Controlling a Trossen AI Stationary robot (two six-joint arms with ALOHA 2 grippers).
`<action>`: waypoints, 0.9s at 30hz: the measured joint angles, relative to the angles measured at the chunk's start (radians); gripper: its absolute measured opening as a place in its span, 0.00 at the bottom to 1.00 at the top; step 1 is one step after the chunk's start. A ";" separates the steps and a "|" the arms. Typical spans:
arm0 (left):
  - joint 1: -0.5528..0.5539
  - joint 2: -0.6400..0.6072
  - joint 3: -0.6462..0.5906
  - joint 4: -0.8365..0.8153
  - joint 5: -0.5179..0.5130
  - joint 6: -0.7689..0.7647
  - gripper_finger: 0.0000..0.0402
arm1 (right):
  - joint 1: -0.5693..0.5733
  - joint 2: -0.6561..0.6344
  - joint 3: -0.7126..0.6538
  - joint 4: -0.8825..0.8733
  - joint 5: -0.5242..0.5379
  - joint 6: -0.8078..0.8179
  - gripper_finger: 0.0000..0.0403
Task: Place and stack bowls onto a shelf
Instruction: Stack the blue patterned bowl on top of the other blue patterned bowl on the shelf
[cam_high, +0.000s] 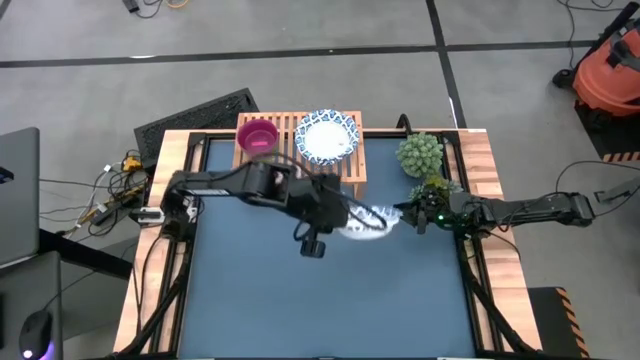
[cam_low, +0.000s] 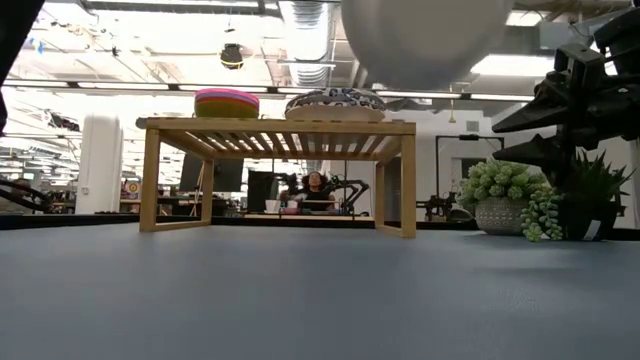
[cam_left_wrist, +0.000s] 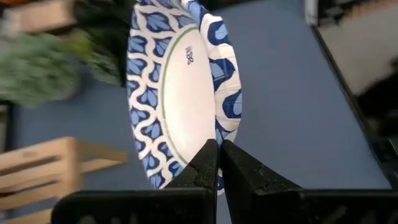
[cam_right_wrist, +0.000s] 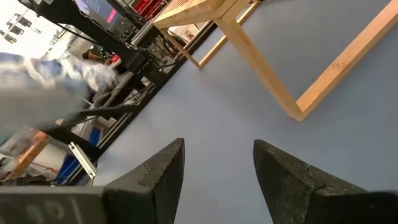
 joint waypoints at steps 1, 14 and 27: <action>0.004 -0.012 0.010 0.001 -0.019 0.001 0.00 | 0.000 0.000 0.000 0.000 0.000 -0.001 0.54; 0.058 -0.093 0.011 0.136 -0.428 0.175 0.00 | -0.001 0.009 0.000 0.000 0.007 -0.019 0.54; 0.195 -0.086 -0.029 0.097 -0.645 0.277 0.00 | -0.001 0.009 0.000 0.003 0.028 -0.026 0.54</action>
